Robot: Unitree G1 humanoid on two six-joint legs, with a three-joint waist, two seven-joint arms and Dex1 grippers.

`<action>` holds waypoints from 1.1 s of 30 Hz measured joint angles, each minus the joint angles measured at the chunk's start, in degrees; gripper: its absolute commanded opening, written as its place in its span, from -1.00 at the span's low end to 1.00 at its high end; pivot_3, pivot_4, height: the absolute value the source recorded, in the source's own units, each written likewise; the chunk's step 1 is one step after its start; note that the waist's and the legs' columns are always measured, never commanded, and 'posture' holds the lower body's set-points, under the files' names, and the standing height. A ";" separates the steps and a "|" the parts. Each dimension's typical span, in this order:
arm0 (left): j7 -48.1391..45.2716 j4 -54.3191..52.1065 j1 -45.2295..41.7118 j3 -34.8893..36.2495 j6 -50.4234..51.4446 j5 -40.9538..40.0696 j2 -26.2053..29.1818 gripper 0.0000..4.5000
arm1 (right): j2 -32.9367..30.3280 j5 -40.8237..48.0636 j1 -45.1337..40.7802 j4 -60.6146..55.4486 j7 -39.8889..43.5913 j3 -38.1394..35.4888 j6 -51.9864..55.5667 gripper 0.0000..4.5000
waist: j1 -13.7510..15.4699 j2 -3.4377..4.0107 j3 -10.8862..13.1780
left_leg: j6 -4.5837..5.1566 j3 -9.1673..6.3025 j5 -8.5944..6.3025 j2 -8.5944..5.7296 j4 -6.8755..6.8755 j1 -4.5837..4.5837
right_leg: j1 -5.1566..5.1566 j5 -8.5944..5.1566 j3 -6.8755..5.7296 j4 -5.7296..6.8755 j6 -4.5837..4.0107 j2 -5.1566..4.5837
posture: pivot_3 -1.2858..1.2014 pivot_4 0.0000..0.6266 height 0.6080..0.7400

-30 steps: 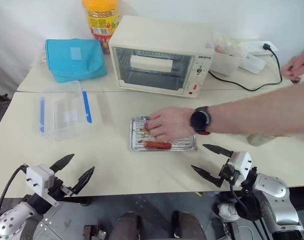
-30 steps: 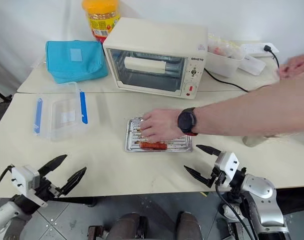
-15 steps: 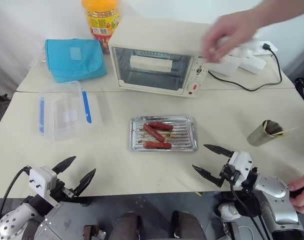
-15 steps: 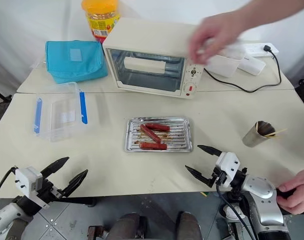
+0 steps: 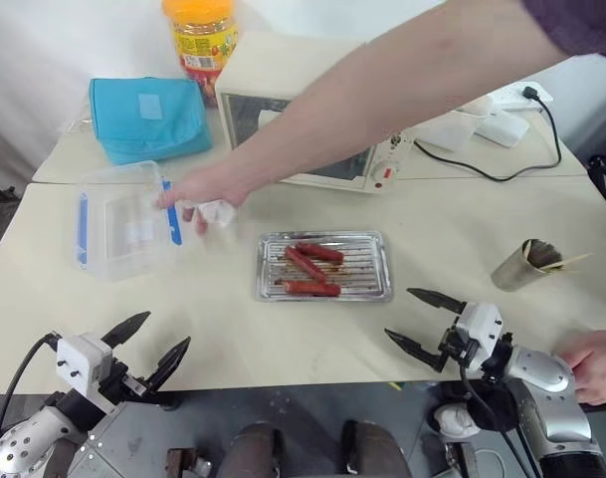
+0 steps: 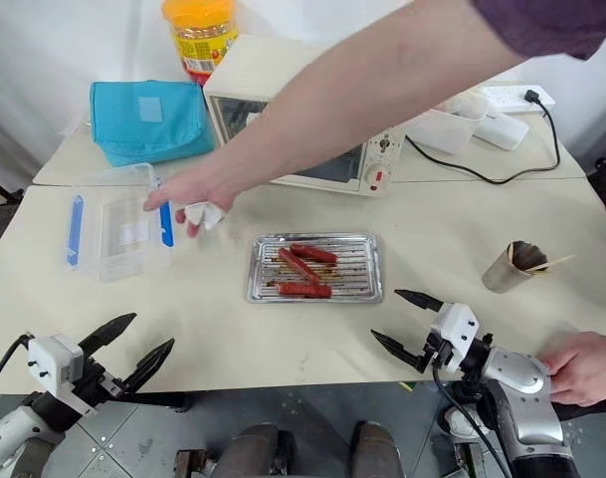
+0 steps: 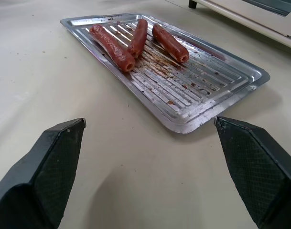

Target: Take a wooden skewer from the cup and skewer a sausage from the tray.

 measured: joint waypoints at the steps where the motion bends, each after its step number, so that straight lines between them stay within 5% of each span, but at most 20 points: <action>1: 0.00 0.00 0.00 0.00 -0.01 0.00 -0.07 1.00 | 0.00 -0.01 -0.13 0.11 0.06 0.00 -0.05 1.00 | 0.00 0.00 0.00 | 0.00 0.00 0.00 0.00 0.00 0.00 | 0.00 0.00 0.00 0.00 0.00 0.00 | 0.03 -0.52 1.00; 26: -0.87 2.57 -1.01 -1.10 -2.22 0.73 -0.52 1.00 | 0.00 -0.65 1.10 -2.81 -1.22 0.33 0.69 1.00 | 0.02 0.00 0.00 | 0.00 0.00 0.00 0.00 0.00 0.00 | 0.00 0.00 0.00 0.00 0.00 0.00 | 0.03 -0.52 1.00; 33: -7.16 -0.64 2.04 -3.23 -0.97 -2.70 1.63 1.00 | -0.07 -0.43 0.99 -5.01 -1.13 0.32 2.77 1.00 | -0.06 0.00 0.00 | 0.00 0.00 0.00 0.01 0.00 0.00 | -0.01 0.00 0.02 -0.01 0.00 0.00 | 0.03 -0.52 1.00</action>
